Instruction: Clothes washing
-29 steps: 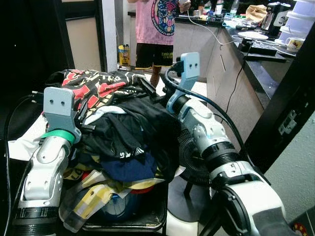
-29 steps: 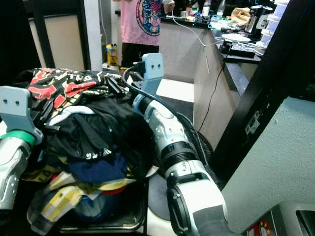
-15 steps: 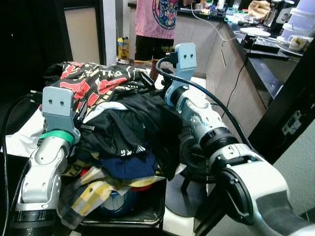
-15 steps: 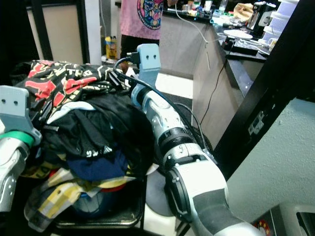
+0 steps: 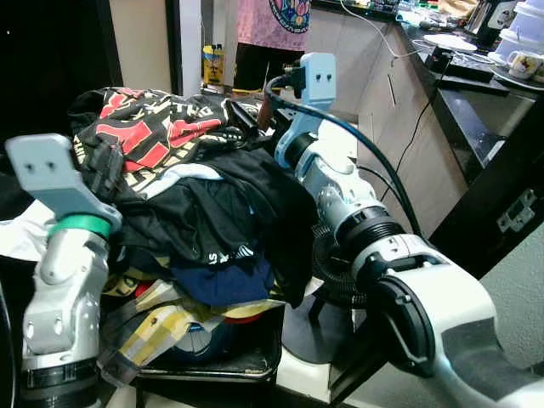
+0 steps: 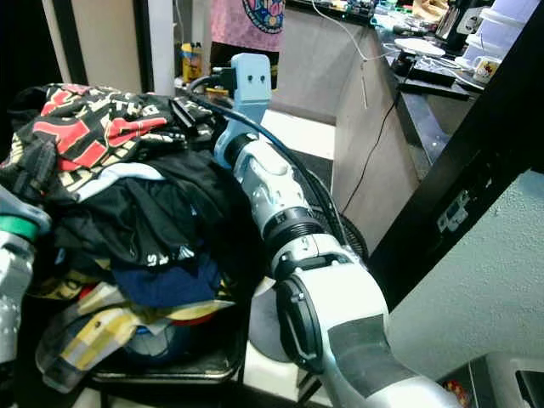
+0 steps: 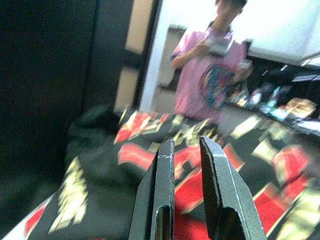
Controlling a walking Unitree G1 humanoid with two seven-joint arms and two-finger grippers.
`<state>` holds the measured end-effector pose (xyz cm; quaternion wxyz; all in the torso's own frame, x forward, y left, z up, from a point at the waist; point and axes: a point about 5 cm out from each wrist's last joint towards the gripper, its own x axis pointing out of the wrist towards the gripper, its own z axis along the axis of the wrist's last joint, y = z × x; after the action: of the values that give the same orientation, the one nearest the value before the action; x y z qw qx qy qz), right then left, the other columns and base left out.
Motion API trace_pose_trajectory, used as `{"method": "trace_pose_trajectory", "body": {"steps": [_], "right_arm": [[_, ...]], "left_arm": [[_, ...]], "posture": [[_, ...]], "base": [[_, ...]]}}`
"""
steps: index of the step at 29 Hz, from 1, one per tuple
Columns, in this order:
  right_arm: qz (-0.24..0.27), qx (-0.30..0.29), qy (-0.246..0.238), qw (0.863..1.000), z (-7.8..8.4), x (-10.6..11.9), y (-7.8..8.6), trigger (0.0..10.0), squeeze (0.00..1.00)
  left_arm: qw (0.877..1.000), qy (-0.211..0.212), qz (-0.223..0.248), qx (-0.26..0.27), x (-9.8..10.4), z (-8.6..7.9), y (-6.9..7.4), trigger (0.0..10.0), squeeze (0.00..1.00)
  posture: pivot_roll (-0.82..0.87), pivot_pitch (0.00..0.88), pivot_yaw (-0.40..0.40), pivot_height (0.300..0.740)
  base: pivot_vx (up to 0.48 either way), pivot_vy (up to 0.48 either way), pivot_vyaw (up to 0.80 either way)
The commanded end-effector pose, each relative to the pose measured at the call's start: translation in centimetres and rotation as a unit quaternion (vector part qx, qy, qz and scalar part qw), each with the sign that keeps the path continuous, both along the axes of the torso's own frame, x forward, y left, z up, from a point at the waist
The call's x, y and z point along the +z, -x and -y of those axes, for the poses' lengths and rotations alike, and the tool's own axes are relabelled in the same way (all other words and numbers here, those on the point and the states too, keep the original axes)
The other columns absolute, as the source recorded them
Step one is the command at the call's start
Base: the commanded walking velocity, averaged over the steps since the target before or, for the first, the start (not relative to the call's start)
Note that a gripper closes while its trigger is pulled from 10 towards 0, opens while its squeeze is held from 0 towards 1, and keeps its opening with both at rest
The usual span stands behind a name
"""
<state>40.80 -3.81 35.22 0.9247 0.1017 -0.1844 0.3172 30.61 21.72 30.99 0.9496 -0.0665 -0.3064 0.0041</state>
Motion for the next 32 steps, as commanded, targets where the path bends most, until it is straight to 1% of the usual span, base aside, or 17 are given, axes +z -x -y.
{"method": "trace_pose_trajectory", "body": {"steps": [1, 4, 10, 11, 13, 14, 16, 17, 18, 19, 20, 24, 26, 28, 29, 31, 32], "right_arm": [[0.031, -0.016, -0.001, 0.999, 0.8, 1.6, 0.1, 10.0, 0.00], [0.046, -0.053, 0.003, 0.998, 2.2, 1.9, -0.1, 10.0, 0.00], [0.045, -0.067, -0.010, 0.997, 3.0, 2.0, -0.2, 10.0, 0.00], [0.047, -0.068, -0.015, 0.996, 3.4, 1.9, -0.3, 10.0, 0.00], [0.047, -0.068, -0.015, 0.996, 3.4, 1.9, -0.3, 10.0, 0.00], [0.050, -0.063, -0.017, 0.997, 3.7, 1.8, -0.3, 10.0, 0.00], [0.057, -0.047, -0.019, 0.997, 3.7, 1.5, -0.1, 10.0, 0.00], [0.057, -0.047, -0.019, 0.997, 3.7, 1.5, -0.1, 10.0, 0.00], [0.063, -0.036, -0.023, 0.997, 3.6, 1.3, 0.0, 10.0, 0.00], [0.063, -0.036, -0.023, 0.997, 3.6, 1.3, 0.0, 10.0, 0.00], [0.067, -0.029, -0.025, 0.997, 3.6, 1.3, 0.2, 10.0, 0.00], [0.069, -0.025, -0.028, 0.997, 3.5, 1.3, 0.2, 10.0, 0.00], [0.072, -0.018, -0.025, 0.997, 3.1, 1.3, 0.3, 10.0, 0.00], [0.076, -0.009, -0.022, 0.997, 2.7, 1.2, 0.5, 10.0, 0.00], [0.080, -0.004, -0.019, 0.997, 2.8, 1.0, 0.6, 10.0, 0.00], [0.081, -0.002, -0.017, 0.997, 2.8, 0.9, 0.6, 10.0, 0.00], [0.083, -0.027, -0.014, 0.996, 3.8, 0.0, 0.5, 10.0, 0.00]], "left_arm": [[1.000, -0.013, -0.013, -0.021, 0.5, 1.1, -0.4, 10.0, 0.00], [0.999, -0.022, -0.036, -0.006, 0.9, 1.4, -1.3, 10.0, 0.00], [0.999, -0.026, -0.031, 0.005, 1.2, 1.3, -1.8, 10.0, 0.00], [0.999, -0.033, -0.005, -0.017, 1.9, 1.6, -1.8, 10.0, 0.00], [0.999, -0.033, -0.005, -0.017, 1.9, 1.6, -1.8, 10.0, 0.00], [0.998, -0.058, 0.006, -0.038, 1.9, 2.1, -1.6, 10.0, 0.00], [0.993, -0.098, -0.020, -0.058, -0.6, 2.5, -0.7, 10.0, 0.00], [0.993, -0.098, -0.020, -0.058, -0.6, 2.5, -0.7, 10.0, 0.00], [0.994, -0.088, -0.031, -0.054, -2.1, 2.2, 0.0, 10.0, 0.00], [0.994, -0.088, -0.031, -0.054, -2.1, 2.2, 0.0, 10.0, 0.00], [0.998, -0.020, 0.012, -0.056, -1.0, 1.7, 0.8, 10.0, 0.00], [0.995, 0.035, 0.066, -0.073, 1.0, 1.8, 1.2, 10.0, 0.00], [0.992, 0.007, 0.073, -0.099, 1.6, 2.8, 1.0, 10.0, 0.00], [0.992, -0.028, 0.059, -0.108, 1.0, 3.4, 0.8, 10.0, 0.00], [0.994, -0.048, 0.019, -0.094, -0.3, 3.5, 0.4, 10.0, 0.00], [0.995, -0.057, -0.003, -0.084, -1.0, 3.4, 0.1, 10.0, 0.00], [0.988, -0.113, -0.101, -0.020, -3.8, 2.6, -1.0, 10.0, 0.00]], "posture": [[-0.02, 0.092, -0.093, 0.740], [-0.02, 0.085, -0.087, 0.740], [-0.03, 0.077, -0.079, 0.740], [-0.03, 0.070, -0.069, 0.740], [-0.03, 0.070, -0.069, 0.740], [-0.03, 0.069, -0.061, 0.740], [-0.03, 0.069, -0.054, 0.740], [-0.03, 0.069, -0.054, 0.740], [-0.03, 0.069, -0.053, 0.740], [-0.03, 0.069, -0.053, 0.740], [-0.03, 0.068, -0.056, 0.740], [-0.02, 0.064, -0.065, 0.740], [-0.02, 0.061, -0.068, 0.740], [-0.02, 0.054, -0.070, 0.740], [-0.01, 0.044, -0.071, 0.740], [-0.01, 0.044, -0.071, 0.740], [0.01, 0.035, -0.061, 0.740]], "base": [[0.000, 0.000, 0.00], [0.000, 0.000, 0.00], [0.000, 0.000, 0.00], [0.000, 0.000, 0.00], [0.000, 0.000, 0.00], [0.000, 0.000, 0.00], [0.000, 0.000, 0.00], [0.000, 0.000, 0.00], [0.000, 0.000, 0.00], [0.000, 0.000, 0.00], [0.000, 0.000, 0.00], [0.000, 0.000, 0.00], [0.000, 0.000, 0.00], [0.000, 0.000, 0.00], [0.000, 0.000, 0.00], [0.000, 0.000, 0.00], [0.000, 0.000, 0.00]]}}
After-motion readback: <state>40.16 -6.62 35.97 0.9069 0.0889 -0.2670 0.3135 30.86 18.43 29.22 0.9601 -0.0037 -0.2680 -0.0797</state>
